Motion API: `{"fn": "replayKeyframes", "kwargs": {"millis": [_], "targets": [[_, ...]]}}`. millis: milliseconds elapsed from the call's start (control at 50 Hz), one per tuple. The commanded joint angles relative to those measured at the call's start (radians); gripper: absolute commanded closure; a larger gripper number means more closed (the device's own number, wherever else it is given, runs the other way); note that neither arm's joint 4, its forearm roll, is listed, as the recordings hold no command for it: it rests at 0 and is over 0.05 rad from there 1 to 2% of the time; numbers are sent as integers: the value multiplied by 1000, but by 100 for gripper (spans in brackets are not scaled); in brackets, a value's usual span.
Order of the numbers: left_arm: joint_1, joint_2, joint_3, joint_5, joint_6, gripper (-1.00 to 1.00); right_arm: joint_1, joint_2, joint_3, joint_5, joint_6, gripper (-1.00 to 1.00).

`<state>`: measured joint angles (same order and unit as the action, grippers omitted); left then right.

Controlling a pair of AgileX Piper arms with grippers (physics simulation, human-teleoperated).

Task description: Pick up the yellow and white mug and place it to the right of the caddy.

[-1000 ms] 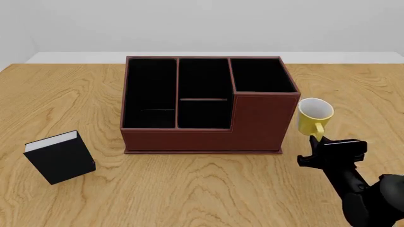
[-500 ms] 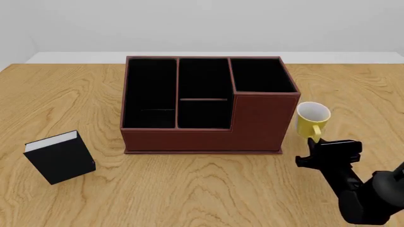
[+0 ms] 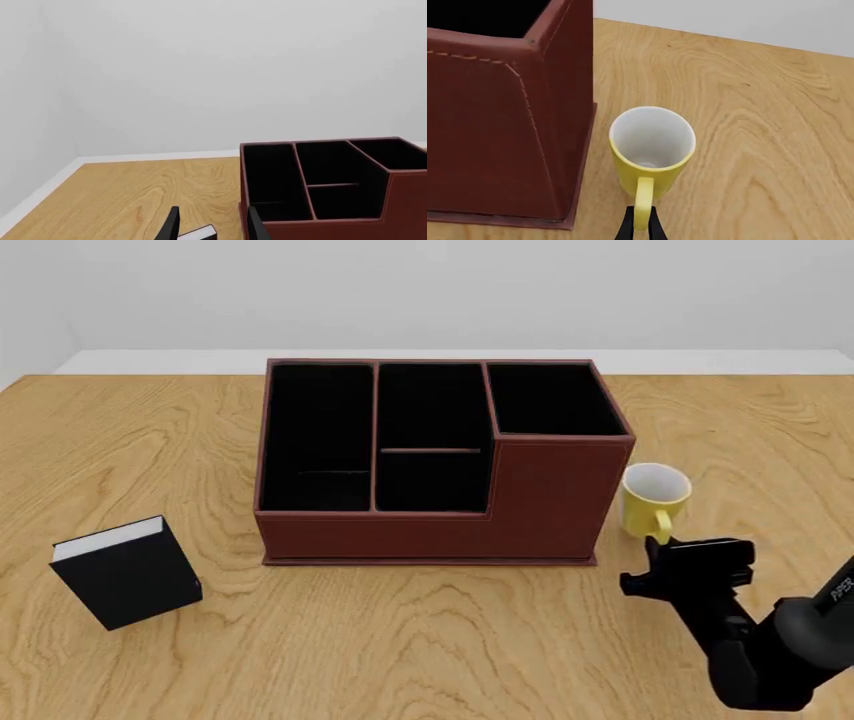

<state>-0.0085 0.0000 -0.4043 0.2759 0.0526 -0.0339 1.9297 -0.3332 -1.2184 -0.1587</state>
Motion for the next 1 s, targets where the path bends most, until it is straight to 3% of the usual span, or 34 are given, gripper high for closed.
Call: {"fn": "replayKeyframes", "kwargs": {"millis": [20,1000], "targets": [[1,0,4,-1,0,-100,-5,35,-22,-1,13,100],[-2,0,8,-3,-2,-100,-24,109,-52,-1,13,100]]}}
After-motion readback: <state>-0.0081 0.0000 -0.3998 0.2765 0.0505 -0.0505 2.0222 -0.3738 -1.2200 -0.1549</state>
